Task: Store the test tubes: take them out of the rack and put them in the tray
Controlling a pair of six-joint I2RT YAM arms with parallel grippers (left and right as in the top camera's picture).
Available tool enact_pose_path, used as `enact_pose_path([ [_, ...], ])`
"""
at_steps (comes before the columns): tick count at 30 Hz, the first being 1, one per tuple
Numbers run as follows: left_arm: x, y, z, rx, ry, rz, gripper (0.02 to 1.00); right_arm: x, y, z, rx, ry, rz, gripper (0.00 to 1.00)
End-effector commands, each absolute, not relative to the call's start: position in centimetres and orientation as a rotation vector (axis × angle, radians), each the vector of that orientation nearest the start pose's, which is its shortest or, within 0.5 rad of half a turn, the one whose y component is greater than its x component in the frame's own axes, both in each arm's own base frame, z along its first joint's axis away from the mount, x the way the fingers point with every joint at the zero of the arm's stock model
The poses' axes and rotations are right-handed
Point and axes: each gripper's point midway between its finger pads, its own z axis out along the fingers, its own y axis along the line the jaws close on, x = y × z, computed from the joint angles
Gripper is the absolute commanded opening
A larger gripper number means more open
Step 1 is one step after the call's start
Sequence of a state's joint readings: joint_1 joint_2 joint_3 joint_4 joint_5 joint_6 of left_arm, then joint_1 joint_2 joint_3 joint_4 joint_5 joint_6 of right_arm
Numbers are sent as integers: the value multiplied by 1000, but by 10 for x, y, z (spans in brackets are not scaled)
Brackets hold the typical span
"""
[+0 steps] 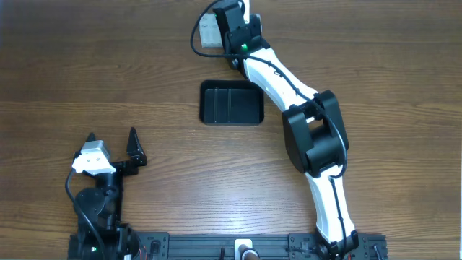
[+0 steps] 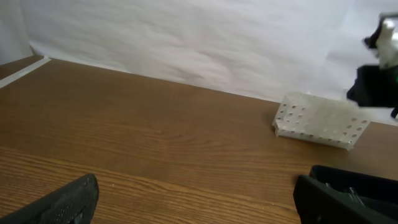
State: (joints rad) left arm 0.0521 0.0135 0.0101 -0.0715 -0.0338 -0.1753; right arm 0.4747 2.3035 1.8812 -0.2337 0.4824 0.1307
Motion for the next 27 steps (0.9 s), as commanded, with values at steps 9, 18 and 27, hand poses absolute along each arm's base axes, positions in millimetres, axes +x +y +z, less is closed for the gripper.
enact_pose_path([
  [9, 245, 21, 158, -210, 1627, -46, 996, 568, 223, 248, -93, 1981, -147, 106],
  [18, 245, 21, 158, -210, 1627, -46, 998, 518, 219, 255, -31, 2140, -67, 99],
  [27, 245, 21, 158, -210, 1627, -46, 998, 448, 227, 219, 95, 2448, 72, 64],
])
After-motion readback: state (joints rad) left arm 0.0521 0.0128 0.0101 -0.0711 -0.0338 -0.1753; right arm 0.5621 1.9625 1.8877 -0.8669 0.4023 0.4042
